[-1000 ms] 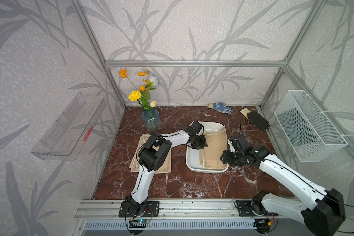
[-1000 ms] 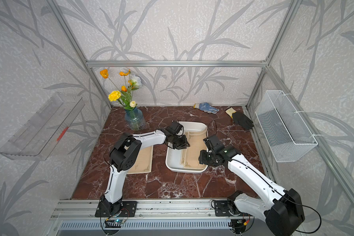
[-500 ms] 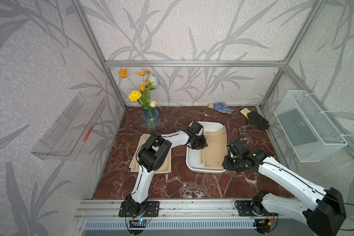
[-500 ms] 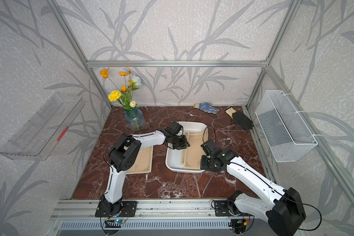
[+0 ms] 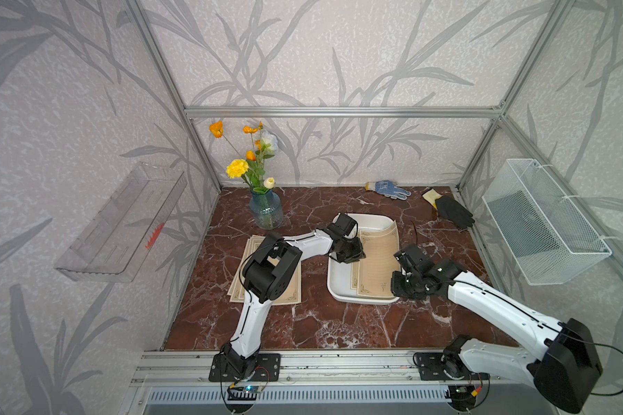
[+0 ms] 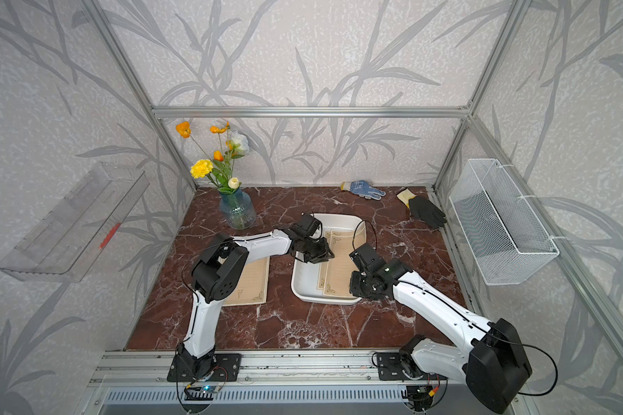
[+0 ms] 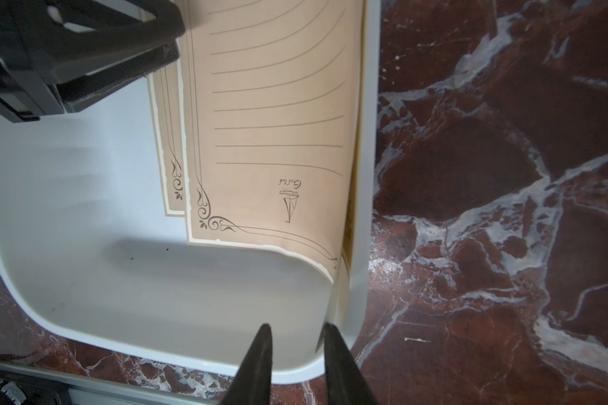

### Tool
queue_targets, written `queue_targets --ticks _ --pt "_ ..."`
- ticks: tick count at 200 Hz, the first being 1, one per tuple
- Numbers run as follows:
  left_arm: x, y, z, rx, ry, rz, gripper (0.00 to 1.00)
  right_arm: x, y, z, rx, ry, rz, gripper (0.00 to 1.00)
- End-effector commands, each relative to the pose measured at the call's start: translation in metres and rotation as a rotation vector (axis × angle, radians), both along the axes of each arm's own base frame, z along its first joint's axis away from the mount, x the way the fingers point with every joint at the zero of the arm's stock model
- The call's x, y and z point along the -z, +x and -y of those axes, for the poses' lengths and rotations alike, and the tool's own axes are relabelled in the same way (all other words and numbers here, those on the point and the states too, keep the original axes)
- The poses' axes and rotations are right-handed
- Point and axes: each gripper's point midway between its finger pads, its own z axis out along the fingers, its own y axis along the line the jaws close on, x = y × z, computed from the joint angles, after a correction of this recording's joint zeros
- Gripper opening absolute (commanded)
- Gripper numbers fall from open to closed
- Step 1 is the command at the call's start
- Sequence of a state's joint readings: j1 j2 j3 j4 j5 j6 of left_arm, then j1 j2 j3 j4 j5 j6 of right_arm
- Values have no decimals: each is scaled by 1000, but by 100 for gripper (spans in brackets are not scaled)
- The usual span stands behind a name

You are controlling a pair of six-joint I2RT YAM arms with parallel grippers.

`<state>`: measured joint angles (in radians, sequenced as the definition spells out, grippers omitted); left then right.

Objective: Take out the stationery paper from the storage box
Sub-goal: Pick up the stationery paper from the storage box.

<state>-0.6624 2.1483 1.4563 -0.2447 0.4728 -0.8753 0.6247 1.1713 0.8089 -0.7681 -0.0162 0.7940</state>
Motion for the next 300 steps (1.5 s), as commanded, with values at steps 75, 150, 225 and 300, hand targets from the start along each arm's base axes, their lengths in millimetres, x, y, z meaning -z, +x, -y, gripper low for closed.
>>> queue_targets --ticks 75,150,225,300 --pt "45 -31 -27 -14 139 -125 30 10 -4 11 17 -61 -6 17" --pt "37 -30 -27 -20 132 -110 30 9 -5 23 45 -104 3 0" --pt "-26 -9 -26 -40 56 7 58 -50 10 -13 -77 160 253 0" --pt "-136 5 -62 -45 -32 152 67 -115 18 -37 -117 406 468 0"
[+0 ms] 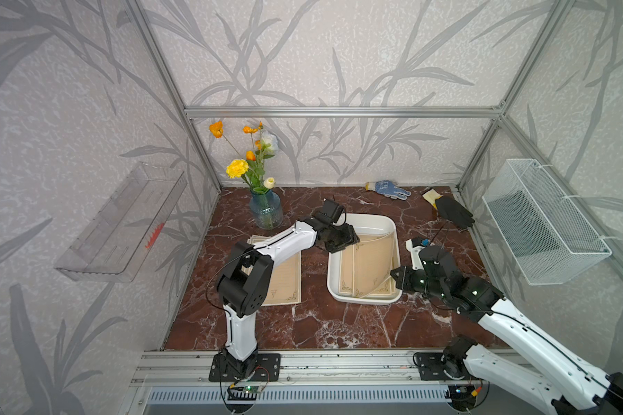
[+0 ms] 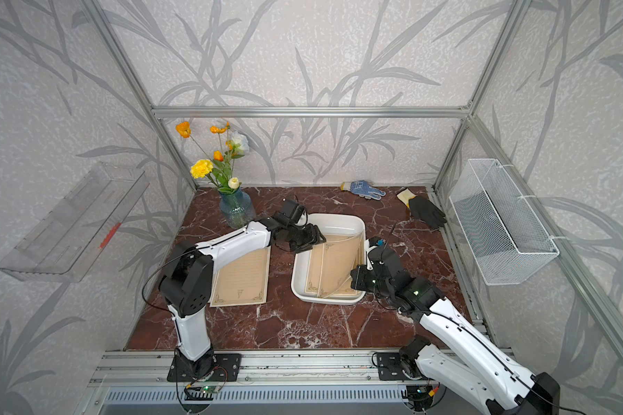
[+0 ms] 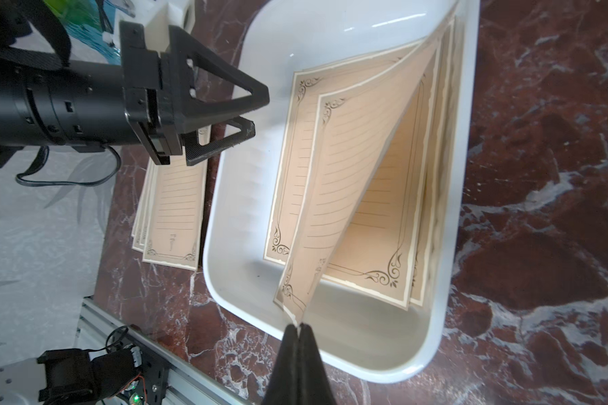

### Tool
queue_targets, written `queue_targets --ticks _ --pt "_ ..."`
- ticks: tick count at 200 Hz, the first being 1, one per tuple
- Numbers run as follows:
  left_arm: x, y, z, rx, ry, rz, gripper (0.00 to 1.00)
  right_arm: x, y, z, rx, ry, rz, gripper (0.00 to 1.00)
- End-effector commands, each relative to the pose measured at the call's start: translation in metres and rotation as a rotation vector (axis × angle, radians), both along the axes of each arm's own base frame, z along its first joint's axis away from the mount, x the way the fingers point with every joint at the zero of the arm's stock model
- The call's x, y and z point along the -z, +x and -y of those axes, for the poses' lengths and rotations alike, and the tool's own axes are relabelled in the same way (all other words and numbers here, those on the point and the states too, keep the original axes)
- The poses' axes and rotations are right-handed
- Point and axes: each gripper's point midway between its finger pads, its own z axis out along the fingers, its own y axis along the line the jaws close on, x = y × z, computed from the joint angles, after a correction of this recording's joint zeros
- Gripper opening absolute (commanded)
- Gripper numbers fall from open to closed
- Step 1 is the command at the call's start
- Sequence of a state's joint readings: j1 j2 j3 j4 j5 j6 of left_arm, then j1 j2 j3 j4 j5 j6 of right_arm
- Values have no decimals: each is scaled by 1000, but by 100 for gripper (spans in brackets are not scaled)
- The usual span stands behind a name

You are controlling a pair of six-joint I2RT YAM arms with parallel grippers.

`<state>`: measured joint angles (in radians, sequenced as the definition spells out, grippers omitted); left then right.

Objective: Take out the stationery paper from the storage box
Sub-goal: Pick up the stationery paper from the storage box.

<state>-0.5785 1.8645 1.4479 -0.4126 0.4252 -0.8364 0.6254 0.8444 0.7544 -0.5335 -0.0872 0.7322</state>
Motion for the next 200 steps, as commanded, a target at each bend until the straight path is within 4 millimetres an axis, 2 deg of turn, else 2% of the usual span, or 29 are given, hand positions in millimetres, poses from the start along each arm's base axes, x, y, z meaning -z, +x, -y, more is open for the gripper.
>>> queue_targets --ticks 1,17,50,74,94,108,133,149,181,200 --pt "-27 -9 -11 38 -7 19 67 -22 3 -12 -31 89 68 0" --pt "-26 -20 -15 51 -11 -12 68 -25 4 -10 -15 113 73 0" --pt "-17 -44 -18 66 -39 -85 70 -17 2 5 74 171 57 0" --pt "-24 -66 -14 116 -61 -84 70 -8 -5 23 156 197 37 0" --pt "-37 -88 -4 187 -83 -68 70 -3 -10 32 200 220 28 0" --pt "-53 -107 7 300 -45 46 70 -2 -9 35 225 247 17 0" --pt "-71 -135 16 518 169 424 74 -5 -5 31 228 268 7 0" --pt "-73 -147 23 587 203 592 75 -8 -2 29 227 280 10 0" --pt "-79 -173 40 702 222 810 80 -16 -1 26 214 299 21 0" --pt "-72 -178 48 745 312 881 84 -20 -2 27 215 305 33 0"
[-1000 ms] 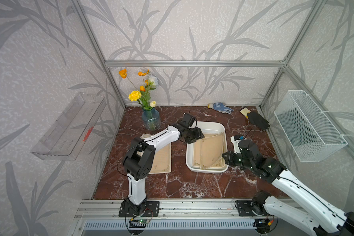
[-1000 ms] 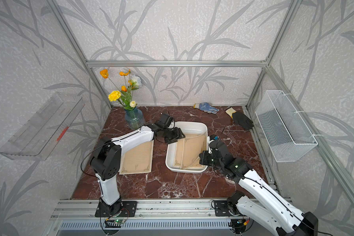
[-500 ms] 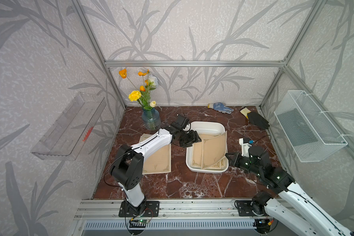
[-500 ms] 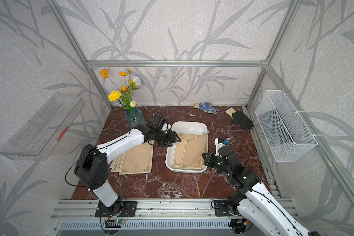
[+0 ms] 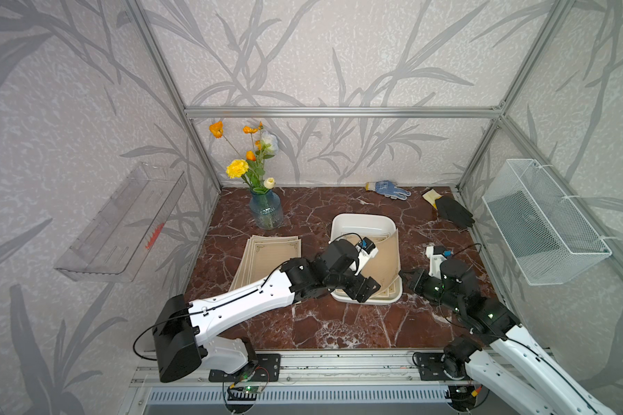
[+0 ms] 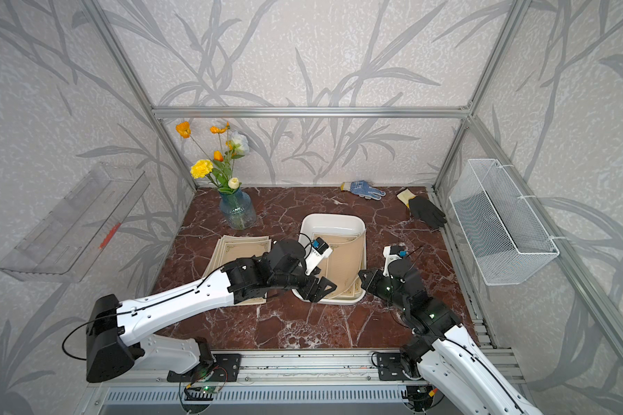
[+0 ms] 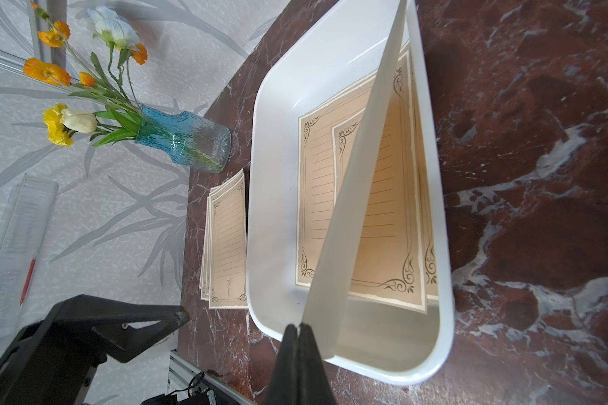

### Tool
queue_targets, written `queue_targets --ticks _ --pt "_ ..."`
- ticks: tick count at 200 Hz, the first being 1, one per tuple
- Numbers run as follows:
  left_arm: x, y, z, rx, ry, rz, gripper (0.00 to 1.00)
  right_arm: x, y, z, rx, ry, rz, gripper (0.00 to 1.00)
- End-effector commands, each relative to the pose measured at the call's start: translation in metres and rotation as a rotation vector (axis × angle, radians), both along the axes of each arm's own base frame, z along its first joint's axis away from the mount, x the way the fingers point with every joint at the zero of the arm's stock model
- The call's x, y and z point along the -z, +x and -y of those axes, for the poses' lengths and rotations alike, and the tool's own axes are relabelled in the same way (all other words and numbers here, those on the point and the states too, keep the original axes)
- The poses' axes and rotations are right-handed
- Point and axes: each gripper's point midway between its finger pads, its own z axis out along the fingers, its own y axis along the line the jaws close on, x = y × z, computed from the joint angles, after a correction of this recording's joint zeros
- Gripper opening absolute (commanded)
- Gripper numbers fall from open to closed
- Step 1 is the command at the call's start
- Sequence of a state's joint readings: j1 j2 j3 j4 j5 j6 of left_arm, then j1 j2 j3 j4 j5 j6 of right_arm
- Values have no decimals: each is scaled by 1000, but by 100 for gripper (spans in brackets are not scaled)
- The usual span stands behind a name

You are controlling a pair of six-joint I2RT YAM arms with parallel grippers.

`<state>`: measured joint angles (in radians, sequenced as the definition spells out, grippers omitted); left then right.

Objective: Take out the stationery paper from the storage box
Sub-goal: Pick up the stationery paper from the storage box.

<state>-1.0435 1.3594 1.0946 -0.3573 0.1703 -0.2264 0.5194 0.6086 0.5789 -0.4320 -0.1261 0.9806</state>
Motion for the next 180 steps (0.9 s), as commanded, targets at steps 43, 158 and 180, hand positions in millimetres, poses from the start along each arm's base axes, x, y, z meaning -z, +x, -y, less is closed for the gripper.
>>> queue_targets --ticks 43,158,180 --pt "18 17 31 22 117 298 82 -27 2 -3 1 64 61 0" --pt "51 51 53 -110 312 488 39 -38 1 -3 7 97 83 0" --pt "50 53 54 -119 324 524 27 -41 1 -4 7 110 91 0"
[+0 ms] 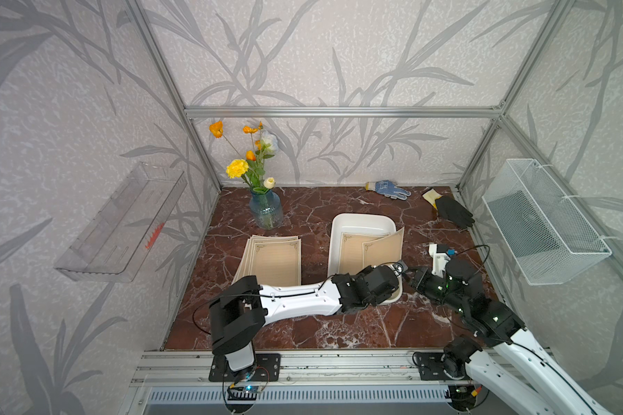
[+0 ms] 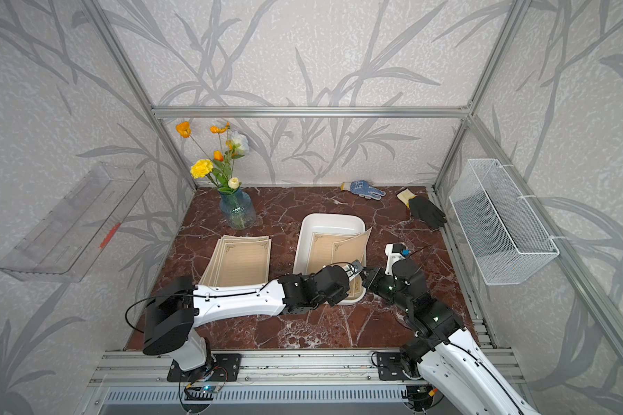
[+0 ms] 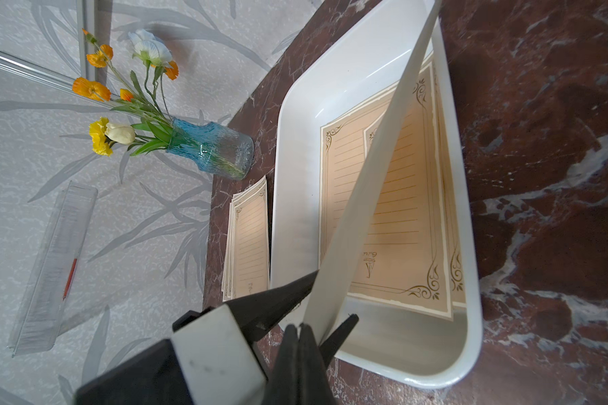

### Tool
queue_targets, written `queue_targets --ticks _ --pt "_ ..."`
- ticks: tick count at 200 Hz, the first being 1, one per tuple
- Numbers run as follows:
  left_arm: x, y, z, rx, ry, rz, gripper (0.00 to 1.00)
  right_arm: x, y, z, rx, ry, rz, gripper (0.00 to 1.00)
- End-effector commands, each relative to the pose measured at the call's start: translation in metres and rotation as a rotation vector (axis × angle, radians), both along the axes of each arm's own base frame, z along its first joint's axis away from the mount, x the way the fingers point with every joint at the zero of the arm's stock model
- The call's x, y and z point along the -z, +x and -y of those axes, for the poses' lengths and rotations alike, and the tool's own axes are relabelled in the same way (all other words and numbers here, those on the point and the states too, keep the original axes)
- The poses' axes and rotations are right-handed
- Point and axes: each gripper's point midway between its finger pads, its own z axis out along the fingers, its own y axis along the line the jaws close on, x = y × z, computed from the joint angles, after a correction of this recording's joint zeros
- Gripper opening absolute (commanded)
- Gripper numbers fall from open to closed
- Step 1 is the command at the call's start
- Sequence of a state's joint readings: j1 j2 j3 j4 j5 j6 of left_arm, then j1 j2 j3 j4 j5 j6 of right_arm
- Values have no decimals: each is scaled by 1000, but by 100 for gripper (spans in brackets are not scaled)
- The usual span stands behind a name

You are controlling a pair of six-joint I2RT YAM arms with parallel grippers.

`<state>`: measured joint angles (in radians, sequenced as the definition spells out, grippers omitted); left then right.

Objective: Take out the stationery paper from the storage box
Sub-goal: Pick up the stationery paper from the storage box.

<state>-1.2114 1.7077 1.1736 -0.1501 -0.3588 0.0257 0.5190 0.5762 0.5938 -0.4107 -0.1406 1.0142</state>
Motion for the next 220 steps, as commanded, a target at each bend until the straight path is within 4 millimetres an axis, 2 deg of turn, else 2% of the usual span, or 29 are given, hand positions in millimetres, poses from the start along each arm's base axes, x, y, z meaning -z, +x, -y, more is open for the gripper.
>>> queue_targets --ticks 1,32,53,58,62,72,76,82,87,106,130,149,175,220 --pt "-15 11 3 -42 -5 90 26 -22 2 -1 3 47 53 0" --pt "-18 3 10 35 47 145 0 -30 3 -3 -6 40 71 0" --pt "-24 7 4 13 116 232 0 -37 3 -3 -16 31 87 0" --pt "-25 9 1 2 141 260 0 -40 2 -2 -19 26 95 9" --pt "-26 12 -3 -6 164 281 0 -43 2 -1 -21 19 104 22" --pt "-30 18 -13 -33 227 343 0 -49 1 6 2 -1 100 64" --pt "-32 21 -18 -46 249 370 0 -45 0 12 24 -18 75 80" --pt "-34 24 -24 -52 287 408 0 -46 -1 19 52 -30 54 94" --pt "-35 26 -29 -58 315 437 0 -47 0 24 66 -34 42 100" --pt "-41 25 -44 -52 351 497 0 -43 4 33 95 17 -66 99" --pt "-47 16 -54 -14 325 510 0 -34 22 17 49 195 -181 99" --pt "-51 10 -59 17 317 541 0 -31 38 10 46 236 -192 99" --pt "-55 7 -60 23 324 565 0 -18 53 2 54 292 -261 99" --pt "-54 9 -60 1 358 589 0 27 46 1 89 296 -429 99"
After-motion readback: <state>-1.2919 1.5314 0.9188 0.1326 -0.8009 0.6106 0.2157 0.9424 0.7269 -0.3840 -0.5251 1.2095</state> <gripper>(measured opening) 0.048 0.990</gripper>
